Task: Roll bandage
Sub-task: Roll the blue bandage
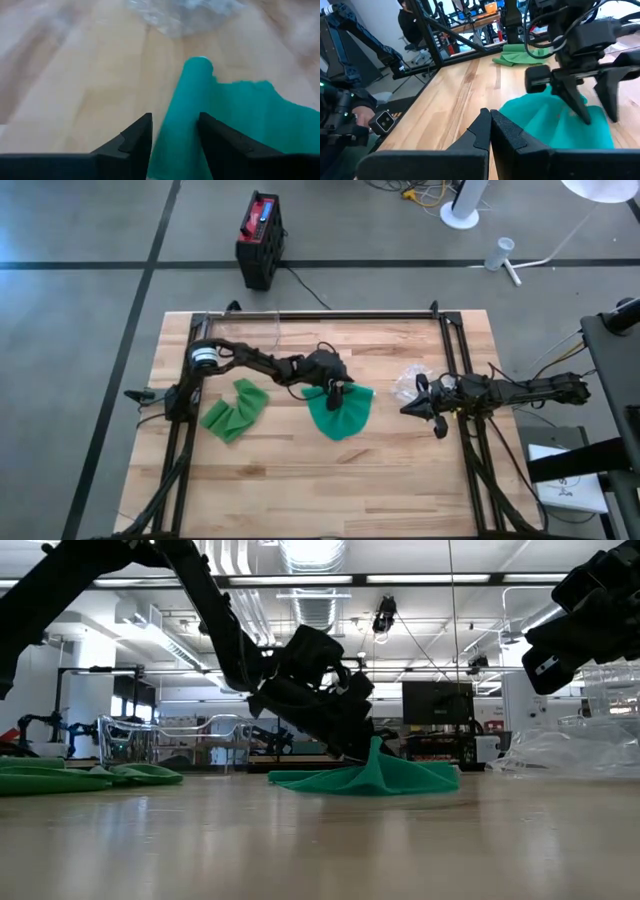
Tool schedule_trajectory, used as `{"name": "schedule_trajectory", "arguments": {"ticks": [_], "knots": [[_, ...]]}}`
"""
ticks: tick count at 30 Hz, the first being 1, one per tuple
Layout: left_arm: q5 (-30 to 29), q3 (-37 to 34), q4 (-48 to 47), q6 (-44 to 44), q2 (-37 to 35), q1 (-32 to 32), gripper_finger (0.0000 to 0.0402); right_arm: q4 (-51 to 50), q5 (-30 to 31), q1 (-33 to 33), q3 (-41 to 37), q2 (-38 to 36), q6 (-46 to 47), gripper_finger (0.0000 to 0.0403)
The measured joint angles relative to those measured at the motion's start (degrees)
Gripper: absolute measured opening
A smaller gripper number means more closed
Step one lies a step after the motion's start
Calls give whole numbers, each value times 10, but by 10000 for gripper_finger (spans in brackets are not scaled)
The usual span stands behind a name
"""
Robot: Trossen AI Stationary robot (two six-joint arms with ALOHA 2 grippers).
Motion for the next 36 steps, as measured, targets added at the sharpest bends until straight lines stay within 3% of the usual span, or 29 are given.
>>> {"name": "schedule_trajectory", "arguments": {"ticks": [10, 27, 36], "knots": [[5, -3, 0, 15, 0, 2, 117, 0, 0, 0, 0, 0, 0, 2], [-3, -3, 2, 1, 14, 4, 117, 0, 0, 0, 0, 0, 0, 2], [14, -3, 3, -3, 16, 5, 81, 0, 0, 0, 0, 0, 0, 2]]}}
